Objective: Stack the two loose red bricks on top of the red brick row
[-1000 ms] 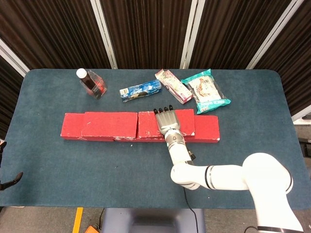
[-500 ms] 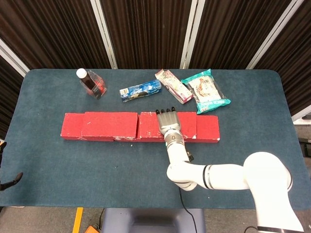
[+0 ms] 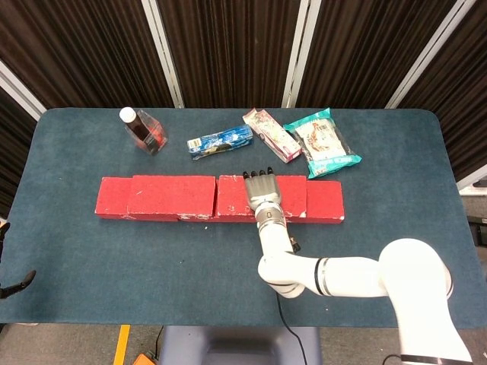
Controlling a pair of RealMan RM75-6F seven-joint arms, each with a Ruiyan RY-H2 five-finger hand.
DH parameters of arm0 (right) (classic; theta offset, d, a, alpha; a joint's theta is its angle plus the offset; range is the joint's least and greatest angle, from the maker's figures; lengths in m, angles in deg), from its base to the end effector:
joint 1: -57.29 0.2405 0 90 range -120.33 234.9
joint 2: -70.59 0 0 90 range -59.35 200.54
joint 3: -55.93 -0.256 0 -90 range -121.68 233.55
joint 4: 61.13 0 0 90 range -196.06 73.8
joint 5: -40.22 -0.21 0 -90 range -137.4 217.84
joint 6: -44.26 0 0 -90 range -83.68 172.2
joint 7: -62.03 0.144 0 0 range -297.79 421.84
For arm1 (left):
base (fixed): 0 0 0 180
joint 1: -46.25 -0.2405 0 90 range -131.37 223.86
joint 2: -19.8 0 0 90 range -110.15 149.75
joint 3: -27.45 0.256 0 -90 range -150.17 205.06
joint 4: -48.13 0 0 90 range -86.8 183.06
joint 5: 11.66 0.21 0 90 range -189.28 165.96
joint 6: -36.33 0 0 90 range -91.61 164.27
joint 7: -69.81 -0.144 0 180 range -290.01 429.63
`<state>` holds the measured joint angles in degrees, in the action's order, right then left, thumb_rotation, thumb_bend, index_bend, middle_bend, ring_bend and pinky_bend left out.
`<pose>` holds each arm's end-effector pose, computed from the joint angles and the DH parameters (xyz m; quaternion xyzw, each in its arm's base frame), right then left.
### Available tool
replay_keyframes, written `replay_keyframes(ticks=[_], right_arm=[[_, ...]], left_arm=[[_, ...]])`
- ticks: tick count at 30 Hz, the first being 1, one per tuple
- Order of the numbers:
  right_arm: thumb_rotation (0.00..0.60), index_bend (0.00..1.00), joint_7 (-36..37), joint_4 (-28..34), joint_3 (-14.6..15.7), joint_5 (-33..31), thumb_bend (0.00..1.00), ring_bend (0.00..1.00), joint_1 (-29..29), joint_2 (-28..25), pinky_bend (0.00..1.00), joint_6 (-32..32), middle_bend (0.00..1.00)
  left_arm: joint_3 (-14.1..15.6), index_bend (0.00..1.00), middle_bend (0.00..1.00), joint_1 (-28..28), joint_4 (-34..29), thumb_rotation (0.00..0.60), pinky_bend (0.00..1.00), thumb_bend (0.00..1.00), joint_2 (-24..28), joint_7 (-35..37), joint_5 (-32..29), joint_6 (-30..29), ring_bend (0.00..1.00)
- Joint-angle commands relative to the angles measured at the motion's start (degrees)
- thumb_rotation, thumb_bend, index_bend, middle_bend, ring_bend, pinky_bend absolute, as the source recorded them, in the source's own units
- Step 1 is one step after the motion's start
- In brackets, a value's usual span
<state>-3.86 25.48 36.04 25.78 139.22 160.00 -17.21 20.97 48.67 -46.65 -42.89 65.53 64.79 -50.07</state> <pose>0.0061 -0.4023 -0.0210 0.7447 -0.4226 0.1558 0.4924 -0.3274 0.1778 0.1838 -0.5280 -0.3956 -0.3556 0.6620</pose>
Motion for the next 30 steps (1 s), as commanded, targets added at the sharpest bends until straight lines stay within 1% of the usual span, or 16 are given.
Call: replay_keyframes(ticks=[1,7,17,27,30], right_arm=[[0.600,0.26,-0.37,-0.24,-0.29,-0.29,0.39,0.21,0.01,0.23,0.00,-0.15,0.30],[0.600,0.26,-1.04,-1.01,-0.80,-0.33,0.39,0.21,-0.10,0.97,0.00,-0.23,0.30],[0.600,0.26,-1.97,-2.37,-1.99,-0.83,0.39,0.16,-0.16,2.22,0.00,-0.33,0.30],[0.600,0.26,-3.67,-3.02,-3.23,-1.19,0.39,0.15,0.26,3.06,0.00,-1.39,0.28],[0.600,0.25,-4.17,-3.34,-3.49,-1.40,0.39,0.13,0.29,3.41,0.00,-1.47,0.27]], left_arm=[[0.00,0.00,0.00,-0.02,-0.02,0.600,0.00,0.20,0.02,0.00,-0.03,-0.01,0.00],[0.01,0.00,0.00,-0.06,-0.05,0.600,0.00,0.20,0.07,0.06,-0.10,0.00,0.00],[-0.04,0.00,0.00,-0.05,0.01,0.600,0.00,0.20,0.19,0.32,-0.35,0.22,0.00],[-0.05,0.00,0.00,-0.08,-0.09,0.600,0.00,0.20,0.32,0.53,-0.32,0.19,0.00],[-0.08,0.00,0.00,-0.12,-0.05,0.600,0.00,0.20,0.33,0.61,-0.35,0.12,0.00]])
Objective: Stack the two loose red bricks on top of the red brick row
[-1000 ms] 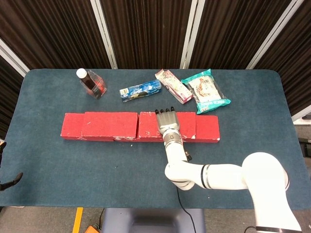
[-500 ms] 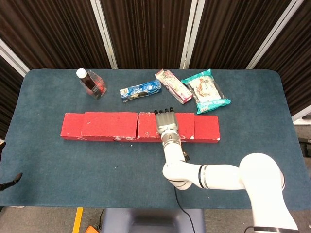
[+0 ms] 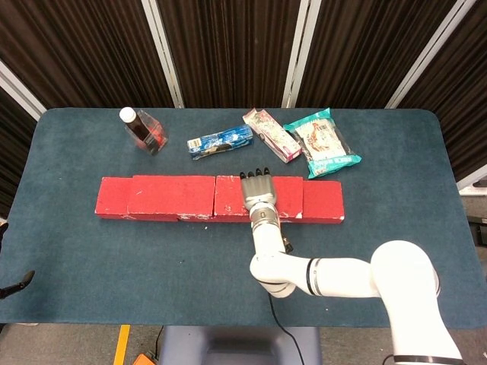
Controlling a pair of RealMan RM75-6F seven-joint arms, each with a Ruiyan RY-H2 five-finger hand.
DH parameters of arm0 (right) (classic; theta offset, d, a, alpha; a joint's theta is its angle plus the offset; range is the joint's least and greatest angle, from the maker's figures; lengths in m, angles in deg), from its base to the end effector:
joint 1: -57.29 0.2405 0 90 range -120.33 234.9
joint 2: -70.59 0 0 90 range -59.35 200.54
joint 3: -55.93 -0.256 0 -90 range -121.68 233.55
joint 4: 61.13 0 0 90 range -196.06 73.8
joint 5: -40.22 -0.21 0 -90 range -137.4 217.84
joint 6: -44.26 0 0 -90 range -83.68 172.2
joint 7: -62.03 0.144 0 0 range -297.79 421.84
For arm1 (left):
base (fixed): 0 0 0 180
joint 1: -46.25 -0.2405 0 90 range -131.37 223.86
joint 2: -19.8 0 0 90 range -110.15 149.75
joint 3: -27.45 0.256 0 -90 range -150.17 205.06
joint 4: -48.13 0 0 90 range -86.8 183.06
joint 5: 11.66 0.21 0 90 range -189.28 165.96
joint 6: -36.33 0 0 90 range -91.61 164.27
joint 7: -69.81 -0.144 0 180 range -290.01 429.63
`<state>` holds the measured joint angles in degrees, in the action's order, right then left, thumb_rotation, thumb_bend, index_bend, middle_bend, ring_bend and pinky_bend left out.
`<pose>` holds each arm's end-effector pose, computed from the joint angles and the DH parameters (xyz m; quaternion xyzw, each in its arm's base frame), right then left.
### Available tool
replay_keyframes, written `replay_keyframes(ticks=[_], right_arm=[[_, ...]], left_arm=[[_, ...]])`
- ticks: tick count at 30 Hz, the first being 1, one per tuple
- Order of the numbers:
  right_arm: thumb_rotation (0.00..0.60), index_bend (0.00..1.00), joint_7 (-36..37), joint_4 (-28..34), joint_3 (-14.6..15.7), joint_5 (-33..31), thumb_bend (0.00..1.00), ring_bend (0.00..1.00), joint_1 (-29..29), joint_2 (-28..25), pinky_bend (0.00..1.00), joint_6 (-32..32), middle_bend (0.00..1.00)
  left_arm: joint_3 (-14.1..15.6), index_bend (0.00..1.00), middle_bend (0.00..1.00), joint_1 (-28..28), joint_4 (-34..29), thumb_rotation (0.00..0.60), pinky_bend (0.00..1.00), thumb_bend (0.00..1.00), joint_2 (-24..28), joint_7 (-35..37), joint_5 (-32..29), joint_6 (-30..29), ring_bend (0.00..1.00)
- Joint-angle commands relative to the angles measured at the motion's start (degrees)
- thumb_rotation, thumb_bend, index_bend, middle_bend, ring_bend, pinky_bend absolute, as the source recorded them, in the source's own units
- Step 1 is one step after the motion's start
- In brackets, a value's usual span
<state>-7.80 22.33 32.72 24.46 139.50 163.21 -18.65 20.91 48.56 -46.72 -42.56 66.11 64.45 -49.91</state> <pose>0.0158 -0.4039 -0.0304 0.7415 -0.4259 0.1494 0.4965 -0.3287 0.1772 0.1857 -0.5248 -0.3991 -0.3557 0.6624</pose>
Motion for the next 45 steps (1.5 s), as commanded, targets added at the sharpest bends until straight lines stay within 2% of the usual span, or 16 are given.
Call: replay_keyframes(ticks=[1,11,18,29,45], right_arm=[[0.600,0.25,-0.27,-0.27,-0.27,-0.06,0.39,0.12,-0.01,0.29,0.00,0.00,0.26],[0.600,0.24,-1.38,-0.92,-1.17,-0.26,0.35,0.05,-0.35,0.75,0.00,-0.60,0.20],[0.600,0.21,-1.81,-1.32,-1.67,0.03,0.26,0.03,-0.63,1.16,0.00,-0.51,0.17],[0.600,0.21,-2.15,-1.72,-2.57,0.57,0.24,0.00,-0.86,1.75,0.00,-1.00,0.14],[0.600,0.20,-1.45,-0.95,-3.81,2.49,0.16,0.00,-1.56,1.86,0.00,-0.88,0.11]], left_arm=[[-0.02,0.00,0.00,-0.02,0.03,0.600,0.00,0.20,-0.02,0.03,-0.02,-0.04,0.00],[0.00,0.00,0.00,-0.03,0.12,0.600,0.00,0.20,0.02,0.23,-0.03,0.04,0.00],[0.02,0.00,0.00,-0.02,-0.03,0.600,0.00,0.20,0.01,0.03,-0.09,0.08,0.00],[-0.05,0.00,0.00,-0.09,-0.20,0.600,0.00,0.20,0.10,0.06,-0.36,0.09,0.00],[-0.14,0.00,0.00,-0.12,-0.31,0.600,0.00,0.20,0.22,0.10,-0.79,0.27,0.00]])
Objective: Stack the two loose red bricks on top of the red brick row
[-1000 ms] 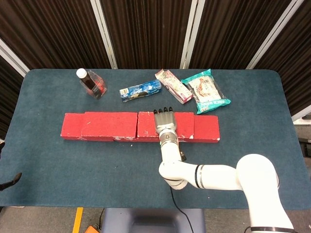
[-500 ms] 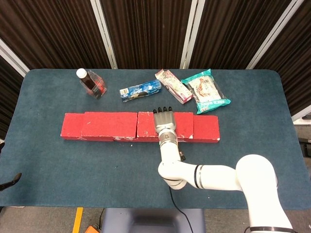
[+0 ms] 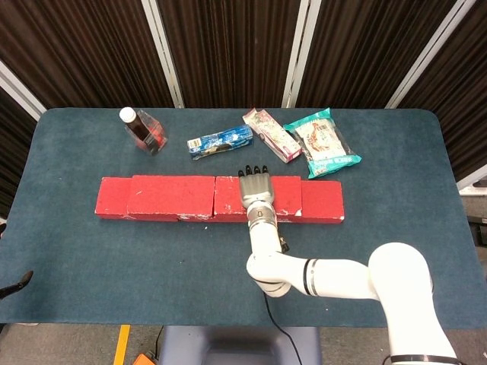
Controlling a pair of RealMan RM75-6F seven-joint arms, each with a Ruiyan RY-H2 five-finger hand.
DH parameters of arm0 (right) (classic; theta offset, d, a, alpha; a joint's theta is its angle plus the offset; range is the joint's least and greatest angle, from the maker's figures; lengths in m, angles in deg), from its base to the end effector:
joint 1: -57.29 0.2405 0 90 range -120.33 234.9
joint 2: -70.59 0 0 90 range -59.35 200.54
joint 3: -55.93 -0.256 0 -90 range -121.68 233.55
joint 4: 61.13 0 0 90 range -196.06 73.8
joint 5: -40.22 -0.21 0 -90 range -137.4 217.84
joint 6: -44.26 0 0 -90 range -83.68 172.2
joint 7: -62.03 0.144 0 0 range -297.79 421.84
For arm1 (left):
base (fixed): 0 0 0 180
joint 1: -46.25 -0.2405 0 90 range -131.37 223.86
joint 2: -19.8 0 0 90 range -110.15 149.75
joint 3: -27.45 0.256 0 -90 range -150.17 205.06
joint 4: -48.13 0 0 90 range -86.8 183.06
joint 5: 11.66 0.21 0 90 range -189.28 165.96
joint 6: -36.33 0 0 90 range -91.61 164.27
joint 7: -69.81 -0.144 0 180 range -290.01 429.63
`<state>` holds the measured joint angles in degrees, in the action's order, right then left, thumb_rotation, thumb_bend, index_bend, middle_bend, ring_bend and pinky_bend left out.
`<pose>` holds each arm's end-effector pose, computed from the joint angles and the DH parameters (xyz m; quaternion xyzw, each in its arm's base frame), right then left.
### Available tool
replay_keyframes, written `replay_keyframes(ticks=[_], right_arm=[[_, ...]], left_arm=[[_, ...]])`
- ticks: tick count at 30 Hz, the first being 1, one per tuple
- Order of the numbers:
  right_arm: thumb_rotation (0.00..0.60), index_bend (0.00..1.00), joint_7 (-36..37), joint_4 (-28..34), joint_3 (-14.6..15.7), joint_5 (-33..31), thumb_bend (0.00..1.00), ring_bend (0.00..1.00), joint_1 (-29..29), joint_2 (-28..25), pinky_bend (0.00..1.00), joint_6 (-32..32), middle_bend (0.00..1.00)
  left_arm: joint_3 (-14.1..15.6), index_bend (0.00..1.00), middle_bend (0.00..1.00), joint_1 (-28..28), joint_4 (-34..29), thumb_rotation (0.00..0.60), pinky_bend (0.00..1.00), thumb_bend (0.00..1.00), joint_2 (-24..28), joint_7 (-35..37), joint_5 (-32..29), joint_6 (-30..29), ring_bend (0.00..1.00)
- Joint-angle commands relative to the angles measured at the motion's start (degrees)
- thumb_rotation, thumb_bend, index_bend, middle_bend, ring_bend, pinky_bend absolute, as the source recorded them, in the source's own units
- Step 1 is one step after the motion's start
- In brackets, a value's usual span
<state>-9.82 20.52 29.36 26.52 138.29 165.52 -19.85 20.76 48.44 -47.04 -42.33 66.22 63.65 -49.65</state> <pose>0.0218 -0.4065 -0.0336 0.7353 -0.4273 0.1599 0.5011 -0.3301 0.1767 0.1868 -0.5197 -0.4044 -0.3532 0.6646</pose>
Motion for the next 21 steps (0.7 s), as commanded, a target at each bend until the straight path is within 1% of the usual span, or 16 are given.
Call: replay_keyframes(ticks=[1,4,6,8,10,11,12,13,16,17,19,20,21], right_arm=[[0.600,0.20,1.00,1.65,-0.73,0.78,0.16,0.00,-0.60,-0.90,0.00,0.49,0.11],[0.600,0.20,2.63,6.81,-1.79,2.20,0.16,0.00,-1.81,-3.73,0.00,0.66,0.11],[0.600,0.20,4.11,12.30,-2.72,3.59,0.16,0.00,-2.97,-6.94,0.00,-0.44,0.11],[0.600,0.19,5.96,19.61,-3.02,7.12,0.16,0.00,-4.77,-11.02,0.00,-2.53,0.11],[0.600,0.19,7.78,27.21,-2.24,12.43,0.15,0.00,-7.09,-14.98,0.00,-5.73,0.11],[0.600,0.19,8.71,32.45,-0.66,17.54,0.16,0.00,-9.00,-17.58,0.00,-8.67,0.11],[0.600,0.18,9.28,36.19,1.03,21.82,0.15,0.00,-10.63,-19.39,0.00,-11.12,0.11],[0.600,0.18,9.96,40.83,3.84,27.65,0.15,0.00,-13.06,-21.59,0.00,-14.26,0.11],[0.600,0.17,12.73,49.71,11.72,41.30,0.15,0.00,-19.91,-25.85,0.00,-19.44,0.11],[0.600,0.17,14.80,53.03,15.94,47.89,0.16,0.00,-23.63,-27.39,0.00,-21.02,0.11],[0.600,0.17,19.65,53.34,22.54,60.15,0.16,0.00,-29.16,-28.26,0.00,-21.36,0.11],[0.600,0.17,23.22,53.34,28.09,70.23,0.16,0.00,-33.90,-28.93,0.00,-22.76,0.11],[0.600,0.17,23.95,53.13,29.62,72.97,0.16,0.00,-35.22,-29.05,0.00,-23.40,0.11]], left_arm=[[0.03,0.00,0.00,0.00,0.03,0.600,0.00,0.20,-0.01,0.00,0.06,0.01,0.00],[0.00,0.00,0.00,0.06,0.18,0.600,0.00,0.20,-0.07,-0.06,-0.03,0.10,0.00],[-0.03,0.00,0.00,0.08,0.11,0.600,0.00,0.20,-0.13,-0.20,-0.12,0.12,0.00],[0.07,0.00,0.00,0.08,0.00,0.600,0.00,0.20,-0.08,-0.35,0.10,0.07,0.00],[0.11,0.00,0.00,0.10,0.01,0.600,0.00,0.20,-0.19,-0.48,0.23,0.00,0.00],[0.14,0.00,0.00,0.09,0.02,0.600,0.00,0.20,-0.23,-0.57,0.31,-0.07,0.00],[0.15,0.00,0.00,0.11,0.02,0.600,0.00,0.20,-0.27,-0.64,0.38,-0.08,0.00],[0.21,0.00,0.00,0.11,0.05,0.600,0.00,0.20,-0.30,-0.70,0.51,-0.12,0.00],[0.32,0.00,0.00,0.22,0.13,0.600,0.00,0.20,-0.41,-0.86,0.80,-0.05,0.00],[0.35,0.00,0.00,0.27,0.14,0.600,0.00,0.20,-0.46,-0.96,0.94,-0.06,0.00],[0.38,0.00,0.00,0.34,0.15,0.600,0.00,0.20,-0.57,-0.93,1.12,-0.04,0.00],[0.41,0.00,0.00,0.43,0.12,0.600,0.00,0.20,-0.70,-0.93,1.33,-0.02,0.00],[0.44,0.00,0.00,0.44,0.11,0.600,0.00,0.20,-0.72,-0.96,1.38,-0.01,0.00]])
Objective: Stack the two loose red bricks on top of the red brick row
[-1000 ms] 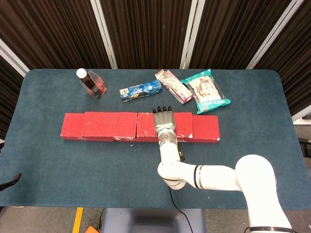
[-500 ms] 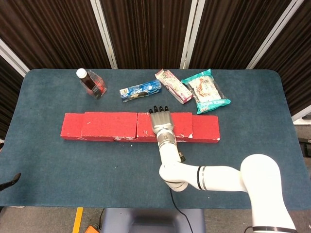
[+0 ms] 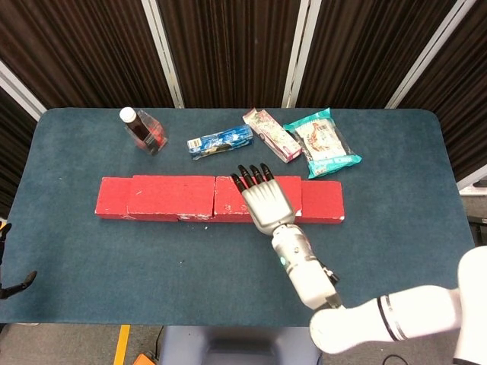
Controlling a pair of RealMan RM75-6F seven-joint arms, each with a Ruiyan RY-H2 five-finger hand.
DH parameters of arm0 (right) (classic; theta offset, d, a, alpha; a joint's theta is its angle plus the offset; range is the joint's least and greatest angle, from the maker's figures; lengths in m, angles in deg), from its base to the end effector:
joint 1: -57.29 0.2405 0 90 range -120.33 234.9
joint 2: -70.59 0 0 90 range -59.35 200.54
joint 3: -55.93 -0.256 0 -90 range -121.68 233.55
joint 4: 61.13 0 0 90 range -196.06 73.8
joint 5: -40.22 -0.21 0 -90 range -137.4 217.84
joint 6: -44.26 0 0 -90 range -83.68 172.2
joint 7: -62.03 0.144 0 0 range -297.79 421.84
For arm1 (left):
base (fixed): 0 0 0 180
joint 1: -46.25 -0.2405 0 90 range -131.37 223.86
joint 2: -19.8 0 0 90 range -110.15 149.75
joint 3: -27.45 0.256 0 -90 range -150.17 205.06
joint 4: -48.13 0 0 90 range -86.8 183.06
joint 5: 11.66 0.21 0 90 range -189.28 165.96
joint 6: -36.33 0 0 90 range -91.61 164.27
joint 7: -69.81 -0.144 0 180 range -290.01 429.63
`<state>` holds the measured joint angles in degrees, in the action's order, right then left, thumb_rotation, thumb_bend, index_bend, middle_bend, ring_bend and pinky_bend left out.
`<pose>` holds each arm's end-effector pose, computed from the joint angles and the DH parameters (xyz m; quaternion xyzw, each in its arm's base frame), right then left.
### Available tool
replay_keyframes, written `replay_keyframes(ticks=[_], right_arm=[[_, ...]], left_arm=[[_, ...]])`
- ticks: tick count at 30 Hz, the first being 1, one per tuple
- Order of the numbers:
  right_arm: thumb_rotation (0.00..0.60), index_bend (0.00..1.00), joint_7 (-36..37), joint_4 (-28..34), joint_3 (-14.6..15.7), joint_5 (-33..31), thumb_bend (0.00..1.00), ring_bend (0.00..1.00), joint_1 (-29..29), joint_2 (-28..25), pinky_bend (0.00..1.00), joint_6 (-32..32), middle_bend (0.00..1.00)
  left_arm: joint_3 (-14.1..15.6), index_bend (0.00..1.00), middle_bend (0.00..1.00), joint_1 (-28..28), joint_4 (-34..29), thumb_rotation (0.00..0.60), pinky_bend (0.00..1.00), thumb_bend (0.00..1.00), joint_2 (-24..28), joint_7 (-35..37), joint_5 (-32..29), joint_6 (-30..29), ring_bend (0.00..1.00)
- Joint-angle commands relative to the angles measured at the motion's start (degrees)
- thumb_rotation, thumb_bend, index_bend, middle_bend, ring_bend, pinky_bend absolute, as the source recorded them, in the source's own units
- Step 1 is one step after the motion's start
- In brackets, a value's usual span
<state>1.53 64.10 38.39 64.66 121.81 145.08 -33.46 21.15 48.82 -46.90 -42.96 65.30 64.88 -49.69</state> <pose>0.0041 -0.3099 0.0682 0.7713 -0.2850 0.3188 0.4714 -0.3264 0.1780 0.1815 -0.5311 -0.3982 -0.3542 0.6587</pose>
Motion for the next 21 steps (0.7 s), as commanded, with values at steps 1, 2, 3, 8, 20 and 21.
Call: replay_keyframes(ticks=[1,2,3,8,20,21], right_arm=[[0.600,0.17,13.94,8.51,23.03,39.82,0.16,0.00,-20.84,-8.68,0.00,-10.76,0.11],[0.600,0.17,14.60,7.71,24.26,42.27,0.15,0.00,-21.95,-8.64,0.00,-11.35,0.11],[0.600,0.17,16.63,4.52,27.67,49.41,0.15,0.00,-25.25,-8.27,0.00,-13.46,0.11],[0.600,0.18,34.13,-23.04,34.26,64.42,0.16,0.01,-43.44,-0.20,0.00,-29.07,0.12],[0.600,0.18,43.53,-35.42,26.14,60.38,0.16,0.01,-52.54,2.37,0.00,-30.22,0.10],[0.600,0.17,43.99,-35.08,25.74,59.78,0.16,0.00,-52.97,1.97,0.00,-29.78,0.09]], left_arm=[[0.10,0.00,0.00,0.07,-0.02,0.600,0.00,0.20,-0.13,-0.11,0.21,0.02,0.00],[0.14,0.00,0.00,0.08,-0.01,0.600,0.00,0.20,-0.15,-0.17,0.26,0.03,0.00],[0.26,0.00,0.00,0.09,-0.10,0.600,0.00,0.20,-0.15,-0.39,0.43,0.04,0.00],[0.14,0.00,0.00,0.14,0.02,0.600,0.00,0.20,-0.34,-1.06,0.02,0.04,0.00],[1.13,0.00,0.00,0.58,1.85,0.600,0.00,0.20,-0.59,-0.61,3.37,-0.34,0.00],[1.24,0.00,0.00,0.64,1.75,0.600,0.00,0.20,-0.49,-0.71,3.48,-0.18,0.00]])
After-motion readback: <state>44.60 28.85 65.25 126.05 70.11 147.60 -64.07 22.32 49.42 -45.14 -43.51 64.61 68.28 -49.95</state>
